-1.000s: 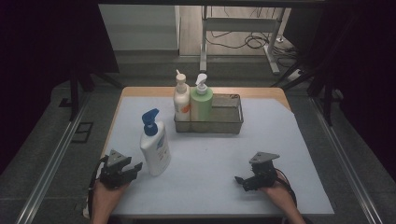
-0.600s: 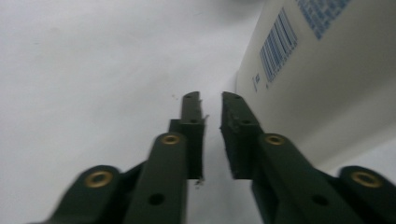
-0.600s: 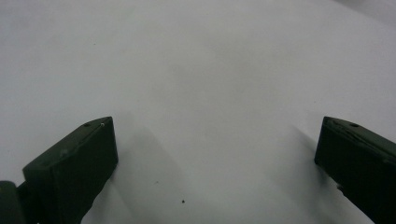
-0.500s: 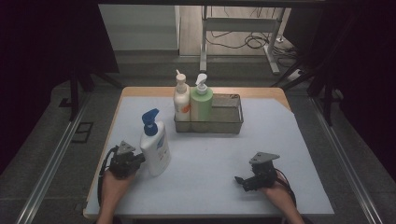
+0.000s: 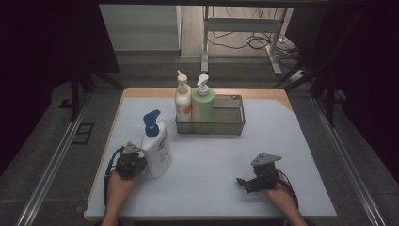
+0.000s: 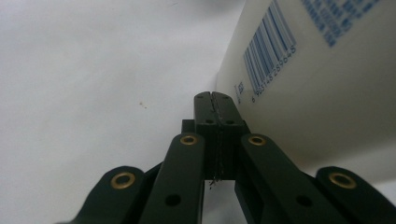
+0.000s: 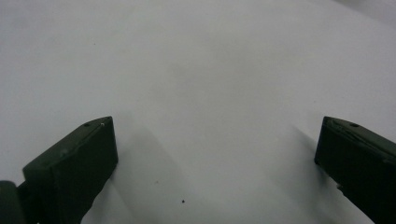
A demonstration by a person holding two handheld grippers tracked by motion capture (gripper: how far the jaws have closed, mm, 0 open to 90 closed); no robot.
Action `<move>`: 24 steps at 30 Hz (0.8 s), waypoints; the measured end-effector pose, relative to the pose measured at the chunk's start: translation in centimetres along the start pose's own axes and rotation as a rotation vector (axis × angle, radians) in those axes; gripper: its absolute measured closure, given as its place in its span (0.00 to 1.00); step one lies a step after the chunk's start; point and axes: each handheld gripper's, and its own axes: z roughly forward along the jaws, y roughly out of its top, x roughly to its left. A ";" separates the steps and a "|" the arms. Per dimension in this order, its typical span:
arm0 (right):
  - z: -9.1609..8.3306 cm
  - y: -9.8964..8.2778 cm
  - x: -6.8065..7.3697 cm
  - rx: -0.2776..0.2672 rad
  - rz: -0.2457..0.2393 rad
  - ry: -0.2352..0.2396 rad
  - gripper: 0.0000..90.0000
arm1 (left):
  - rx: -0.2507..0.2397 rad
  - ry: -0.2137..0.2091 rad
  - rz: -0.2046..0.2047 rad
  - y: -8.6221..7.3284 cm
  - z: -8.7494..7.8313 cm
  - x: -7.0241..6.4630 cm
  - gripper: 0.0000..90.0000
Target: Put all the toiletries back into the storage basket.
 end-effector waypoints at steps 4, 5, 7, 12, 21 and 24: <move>0.0 0.0 0.0 0.002 -0.001 0.000 0.00 | 0.001 -0.011 -0.004 -0.1 0.0 -0.1 0.99; 0.0 0.0 0.0 0.003 -0.002 0.001 0.00 | 0.003 -0.014 -0.002 -0.1 0.1 -0.2 0.99; 0.0 0.0 0.0 0.003 0.000 0.000 0.00 | 0.009 -0.020 0.006 -0.1 0.2 -0.4 0.99; 0.0 0.0 0.0 0.003 0.000 0.000 0.00 | 0.017 -0.024 0.017 0.1 0.5 -1.1 0.99; 0.0 0.0 0.0 0.003 -0.002 0.002 0.00 | 0.024 -0.051 0.024 0.4 1.1 -2.1 0.99; 0.0 0.0 0.0 0.004 -0.001 0.002 0.00 | 0.026 -0.066 0.026 0.6 1.3 -2.5 0.99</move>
